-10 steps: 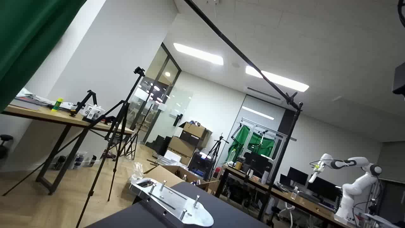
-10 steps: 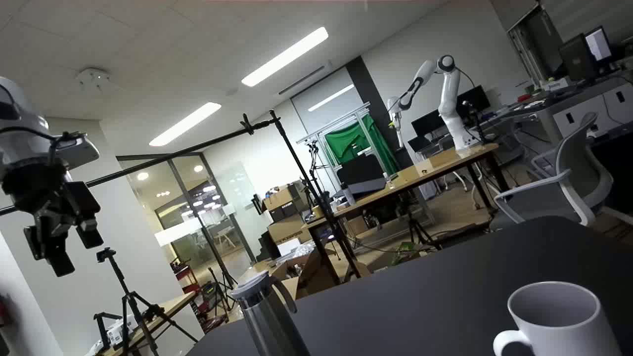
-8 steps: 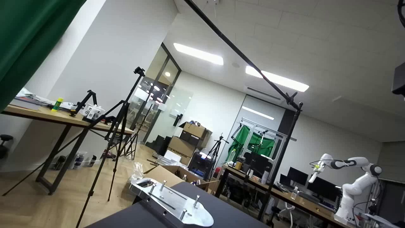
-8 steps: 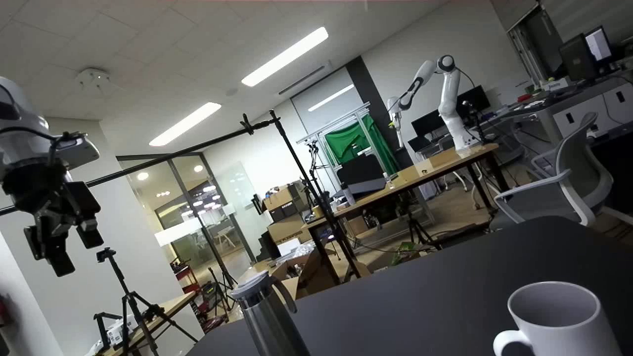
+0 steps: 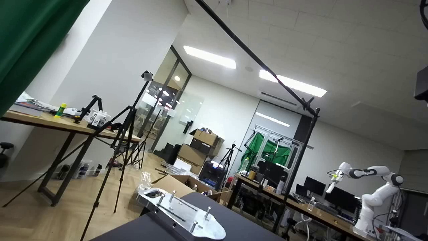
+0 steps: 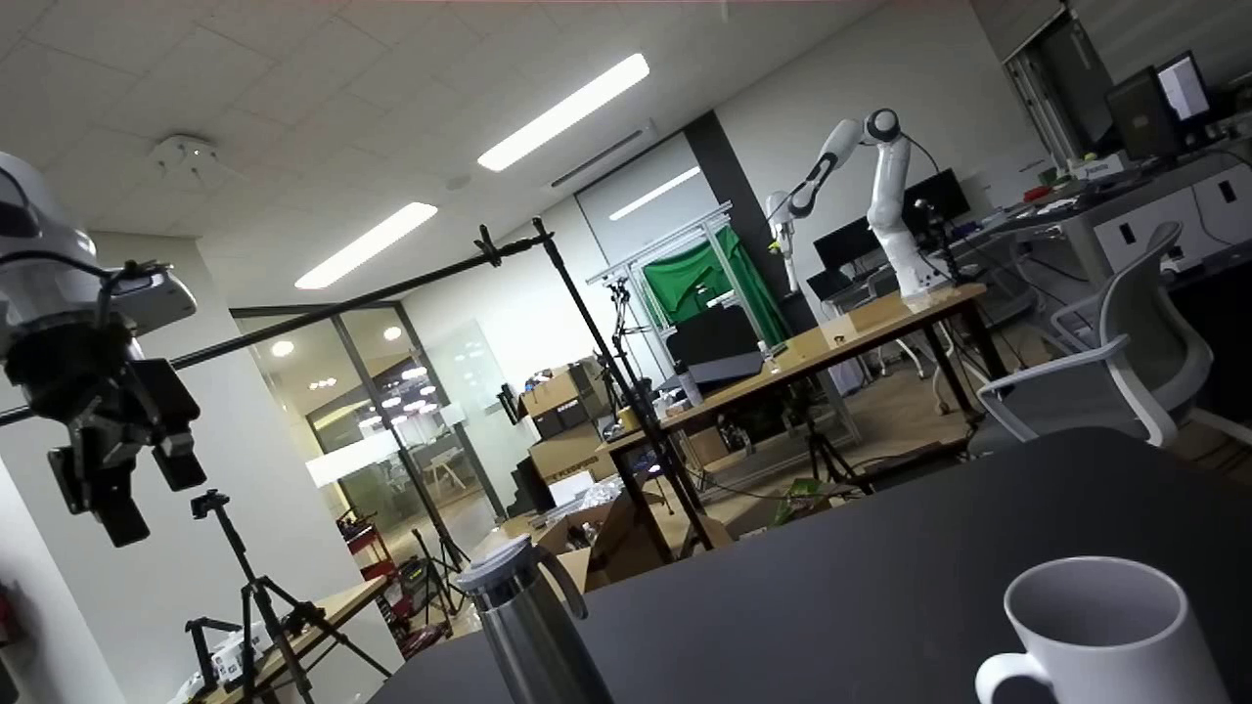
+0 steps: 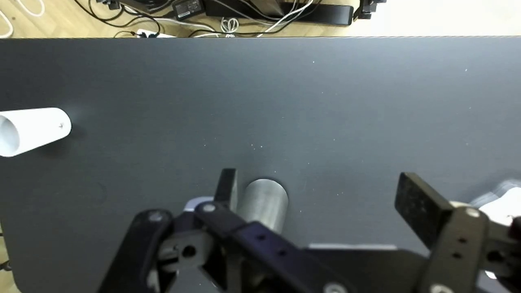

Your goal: Press the nozzle to open the drinking hole of the bottle

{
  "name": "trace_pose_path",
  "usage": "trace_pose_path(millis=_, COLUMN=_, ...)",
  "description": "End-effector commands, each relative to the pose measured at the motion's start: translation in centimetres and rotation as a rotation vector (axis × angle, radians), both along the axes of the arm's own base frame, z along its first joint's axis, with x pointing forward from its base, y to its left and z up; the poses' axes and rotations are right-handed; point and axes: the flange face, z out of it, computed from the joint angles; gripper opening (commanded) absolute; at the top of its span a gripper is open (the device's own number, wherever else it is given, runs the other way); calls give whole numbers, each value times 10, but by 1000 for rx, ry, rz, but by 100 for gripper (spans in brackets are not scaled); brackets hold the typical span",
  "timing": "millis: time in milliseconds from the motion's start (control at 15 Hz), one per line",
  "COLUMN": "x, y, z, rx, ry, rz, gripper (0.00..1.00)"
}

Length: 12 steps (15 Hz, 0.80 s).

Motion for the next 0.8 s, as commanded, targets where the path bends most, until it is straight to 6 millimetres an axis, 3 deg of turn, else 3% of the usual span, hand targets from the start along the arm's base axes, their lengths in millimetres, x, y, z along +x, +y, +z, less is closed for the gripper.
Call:
trace_pose_path(millis=0, x=17, y=-9, z=3, rx=16, ry=-42, rz=-25, gripper=100)
trace_pose_path(millis=67, x=27, y=-14, z=3, rx=36, ry=-57, rz=-35, gripper=75)
trace_pose_path(millis=133, x=36, y=-19, z=3, rx=51, ry=-69, rz=-44, gripper=74)
trace_pose_path(millis=733, x=123, y=-56, z=-18, rx=133, ry=-179, rz=-137, gripper=11)
